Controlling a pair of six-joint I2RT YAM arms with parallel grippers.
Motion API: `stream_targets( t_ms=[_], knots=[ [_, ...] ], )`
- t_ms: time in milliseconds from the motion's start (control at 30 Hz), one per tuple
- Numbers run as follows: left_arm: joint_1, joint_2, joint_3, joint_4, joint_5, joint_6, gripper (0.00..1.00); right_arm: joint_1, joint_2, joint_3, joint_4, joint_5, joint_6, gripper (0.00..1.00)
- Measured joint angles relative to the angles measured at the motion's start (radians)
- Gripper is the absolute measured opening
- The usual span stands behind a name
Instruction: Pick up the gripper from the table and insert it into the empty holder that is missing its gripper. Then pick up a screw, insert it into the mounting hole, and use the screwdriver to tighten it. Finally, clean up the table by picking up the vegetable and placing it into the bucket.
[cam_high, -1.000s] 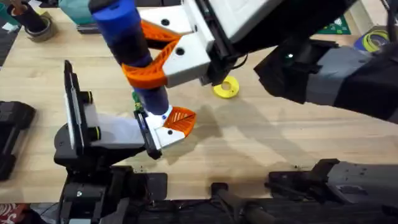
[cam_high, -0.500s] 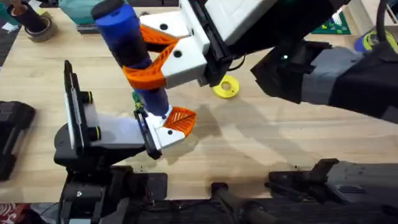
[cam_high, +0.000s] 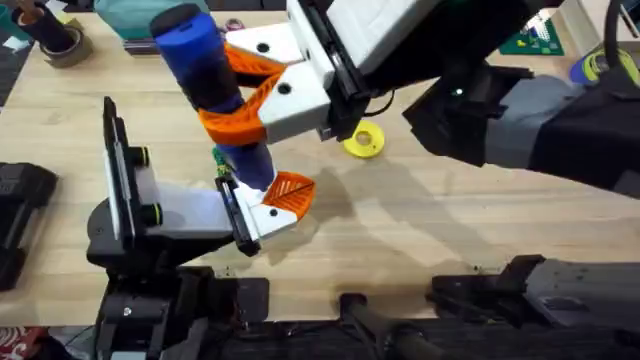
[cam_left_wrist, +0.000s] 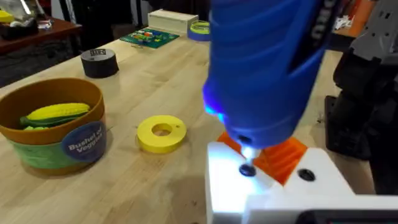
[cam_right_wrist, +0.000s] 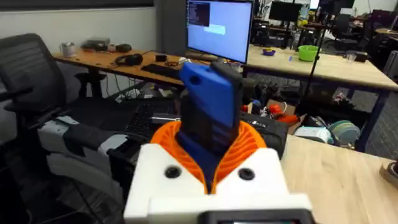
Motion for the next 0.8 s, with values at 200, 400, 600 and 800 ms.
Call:
stream_targets(
  t_ms=[200,400,600,800],
  knots=[
    [0.0,0.0,0.0,0.0,0.0,0.0,0.004,0.0,0.0,0.0,0.0,0.0,-0.005,0.024],
    [0.0,0.0,0.0,0.0,0.0,0.0,0.004,0.0,0.0,0.0,-0.001,0.0,-0.011,0.024],
    [0.0,0.0,0.0,0.0,0.0,0.0,0.004,0.001,0.0,0.0,-0.004,0.0,-0.012,0.024],
    [0.0,0.0,0.0,0.0,0.0,0.0,0.004,0.009,0.0,0.0,-0.005,0.0,-0.019,0.024]
  ],
)
